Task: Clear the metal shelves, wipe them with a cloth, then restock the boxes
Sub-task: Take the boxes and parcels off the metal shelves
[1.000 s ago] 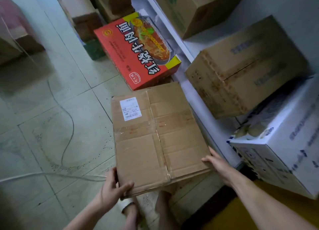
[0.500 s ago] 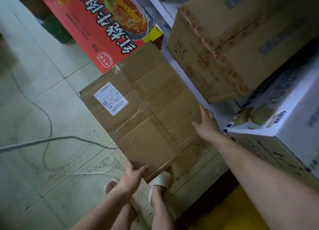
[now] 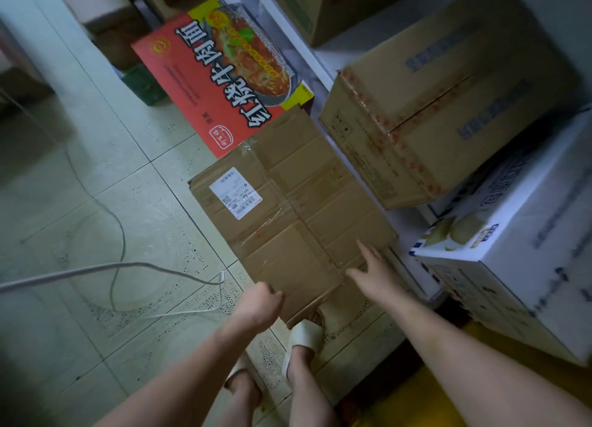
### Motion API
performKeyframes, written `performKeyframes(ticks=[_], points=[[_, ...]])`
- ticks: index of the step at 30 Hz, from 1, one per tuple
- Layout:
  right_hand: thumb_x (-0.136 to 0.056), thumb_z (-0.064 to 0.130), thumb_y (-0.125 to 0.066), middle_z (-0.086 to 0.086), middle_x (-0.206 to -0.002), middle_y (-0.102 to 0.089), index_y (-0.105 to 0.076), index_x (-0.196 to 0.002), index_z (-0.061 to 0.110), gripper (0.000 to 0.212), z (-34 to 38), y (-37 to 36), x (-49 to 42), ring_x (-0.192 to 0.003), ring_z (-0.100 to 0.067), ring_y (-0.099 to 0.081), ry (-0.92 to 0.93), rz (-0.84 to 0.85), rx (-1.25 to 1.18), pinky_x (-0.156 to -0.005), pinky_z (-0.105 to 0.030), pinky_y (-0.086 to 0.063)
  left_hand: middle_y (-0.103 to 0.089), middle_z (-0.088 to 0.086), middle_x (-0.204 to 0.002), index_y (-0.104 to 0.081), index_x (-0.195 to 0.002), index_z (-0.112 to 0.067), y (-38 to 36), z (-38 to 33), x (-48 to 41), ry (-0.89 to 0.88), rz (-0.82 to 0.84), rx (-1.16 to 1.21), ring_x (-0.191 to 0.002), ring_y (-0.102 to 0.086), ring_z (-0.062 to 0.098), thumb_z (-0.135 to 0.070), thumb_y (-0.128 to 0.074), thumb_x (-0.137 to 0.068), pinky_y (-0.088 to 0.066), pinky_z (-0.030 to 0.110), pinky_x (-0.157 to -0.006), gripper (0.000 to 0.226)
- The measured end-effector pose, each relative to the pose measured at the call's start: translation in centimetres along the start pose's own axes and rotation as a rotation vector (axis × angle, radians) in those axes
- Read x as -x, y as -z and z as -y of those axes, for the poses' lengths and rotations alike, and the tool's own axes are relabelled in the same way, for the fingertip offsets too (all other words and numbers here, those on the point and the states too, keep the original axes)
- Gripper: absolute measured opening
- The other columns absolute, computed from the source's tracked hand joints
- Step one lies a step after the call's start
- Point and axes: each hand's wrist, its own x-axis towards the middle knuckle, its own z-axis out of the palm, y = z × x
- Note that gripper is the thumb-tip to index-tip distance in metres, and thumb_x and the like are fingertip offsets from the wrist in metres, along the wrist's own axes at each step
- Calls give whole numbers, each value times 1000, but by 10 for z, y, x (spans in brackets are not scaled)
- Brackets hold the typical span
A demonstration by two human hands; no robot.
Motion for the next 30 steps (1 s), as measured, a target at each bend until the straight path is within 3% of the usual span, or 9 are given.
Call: performKeyframes(ticks=[4, 7, 9, 13, 16, 19, 22, 25, 30], points=[[-102, 27, -58, 8, -162, -33, -27, -158, 38, 66, 66, -13, 79, -142, -19, -42, 82, 45, -73, -106, -34, -40, -72, 9, -98, -65, -102, -12, 51, -31, 55, -123, -83, 280, -91, -69, 28, -24, -55, -92, -58, 43, -86, 18], [-102, 26, -57, 12, -147, -51, -35, -155, 33, 58, 123, -11, 141, -93, -4, -61, 205, 41, -53, -69, -11, -45, -73, 8, -95, -64, -91, -20, 99, -46, 110, -188, -128, 435, -92, -70, 29, -31, -54, -78, -58, 45, -87, 21], [-101, 23, -57, 10, -135, -60, -42, -150, 32, 52, 163, -9, 187, -82, -7, -62, 279, 19, -66, -58, -11, -47, -74, 9, -96, -64, -89, -23, 133, -51, 159, -240, -177, 548, -93, -71, 29, -29, -53, -77, -57, 45, -85, 16], [-100, 15, -59, -7, -113, -71, -57, -131, 26, 33, 242, -9, 281, -95, -27, -69, 453, -33, -236, -78, -34, -56, -73, 7, -99, -66, -97, -15, 206, -42, 275, -366, -361, 831, -89, -67, 22, -11, -57, -87, -53, 35, -81, 14], [-99, 2, -56, -13, -98, -72, -62, -116, 17, 23, 292, -34, 342, -81, -26, -69, 522, -21, -332, -65, -25, -55, -74, 2, -98, -70, -100, -17, 260, -4, 348, -465, -562, 921, -95, -71, 20, -15, -59, -85, -55, 34, -81, 19], [-98, 10, -57, -6, -96, -74, -60, -122, 23, 27, 344, -69, 373, -80, -13, -71, 617, 163, -147, -71, -27, -56, -72, 5, -103, -68, -101, -17, 312, 40, 389, -477, -733, 981, -98, -70, 23, -1, -56, -94, -53, 26, -75, 21], [-97, 15, -58, -2, -93, -74, -60, -123, 25, 28, 436, -91, 405, -81, -13, -72, 790, 256, -91, -72, -27, -55, -71, 2, -101, -68, -103, -17, 373, 78, 431, -506, -952, 1029, -97, -69, 21, -3, -58, -95, -56, 31, -80, 19], [-98, 18, -58, -1, -96, -74, -62, -114, 31, 21, 525, -109, 445, -87, -14, -72, 971, 340, -47, -81, -31, -58, -73, -2, -96, -70, -102, -19, 430, 104, 471, -535, -1123, 975, -92, -70, 16, -4, -62, -92, -56, 33, -80, 19], [-98, 17, -62, 0, -92, -76, -67, -110, 24, 15, 665, -147, 517, -82, -10, -73, 1273, 519, -8, -80, -30, -61, -73, -9, -91, -69, -97, -25, 529, 149, 559, -509, -1442, 762, -85, -68, 7, -1, -63, -93, -49, 15, -72, 25]])
